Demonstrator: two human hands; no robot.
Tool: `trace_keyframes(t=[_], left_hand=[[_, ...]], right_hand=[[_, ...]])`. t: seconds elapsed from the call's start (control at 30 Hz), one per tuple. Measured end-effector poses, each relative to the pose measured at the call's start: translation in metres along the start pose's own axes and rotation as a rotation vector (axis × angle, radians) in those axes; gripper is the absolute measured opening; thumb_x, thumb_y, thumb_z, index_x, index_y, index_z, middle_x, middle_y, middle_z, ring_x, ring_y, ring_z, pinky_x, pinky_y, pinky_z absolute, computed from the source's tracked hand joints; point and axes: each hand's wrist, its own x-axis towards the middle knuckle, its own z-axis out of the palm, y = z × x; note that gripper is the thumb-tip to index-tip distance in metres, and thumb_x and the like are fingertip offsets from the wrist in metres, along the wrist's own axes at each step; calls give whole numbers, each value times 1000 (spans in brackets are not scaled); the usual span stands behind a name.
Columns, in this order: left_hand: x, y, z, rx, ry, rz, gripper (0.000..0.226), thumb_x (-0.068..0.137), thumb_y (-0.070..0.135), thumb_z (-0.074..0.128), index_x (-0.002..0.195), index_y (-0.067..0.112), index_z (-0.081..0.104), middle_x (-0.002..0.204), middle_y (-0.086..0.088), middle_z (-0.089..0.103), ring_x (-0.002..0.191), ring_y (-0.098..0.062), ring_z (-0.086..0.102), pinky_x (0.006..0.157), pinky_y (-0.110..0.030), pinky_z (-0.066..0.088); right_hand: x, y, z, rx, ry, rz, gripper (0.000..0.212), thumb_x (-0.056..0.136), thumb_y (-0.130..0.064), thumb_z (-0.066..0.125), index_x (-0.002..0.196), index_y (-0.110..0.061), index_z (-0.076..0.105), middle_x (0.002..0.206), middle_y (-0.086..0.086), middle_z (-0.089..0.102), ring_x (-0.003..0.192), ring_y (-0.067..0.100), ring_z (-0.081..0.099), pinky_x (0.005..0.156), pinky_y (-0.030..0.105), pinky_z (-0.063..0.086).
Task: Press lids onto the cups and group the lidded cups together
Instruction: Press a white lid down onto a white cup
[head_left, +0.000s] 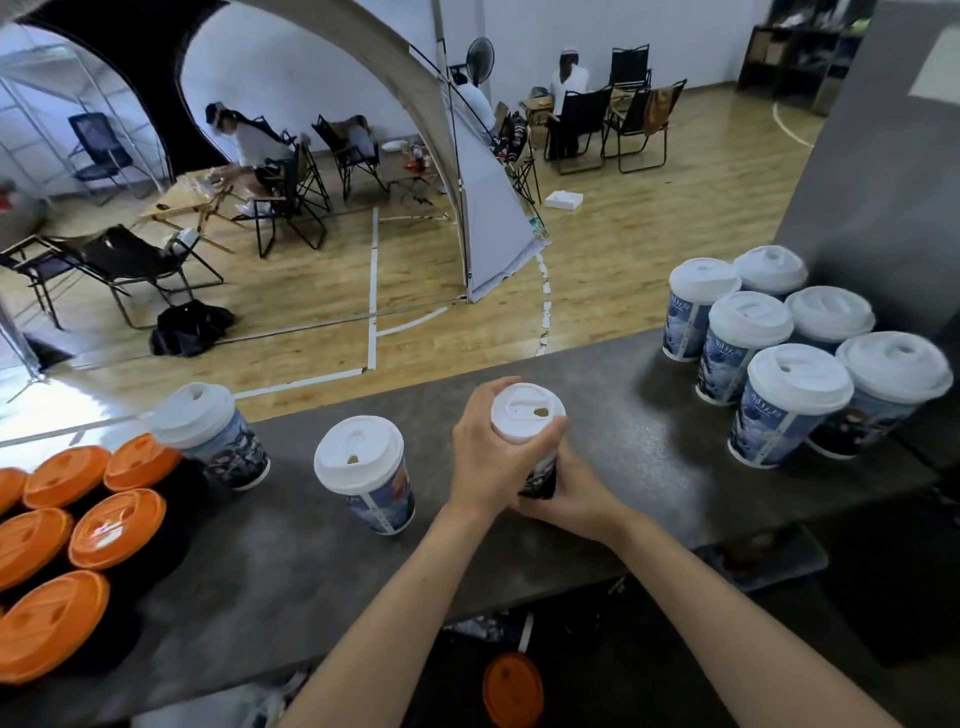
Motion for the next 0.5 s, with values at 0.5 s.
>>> trace_keyframes(t=[0.5], left_hand=[[-26, -30, 10, -54, -2, 68, 93, 69, 25, 92, 142, 3, 39, 135, 18, 50, 124, 9, 53, 102, -12, 42]], right_hand=[[23, -58, -5, 350, 452, 136, 32, 107, -12, 39, 119, -4, 67, 113, 8, 70, 100, 12, 64, 76, 9, 50]])
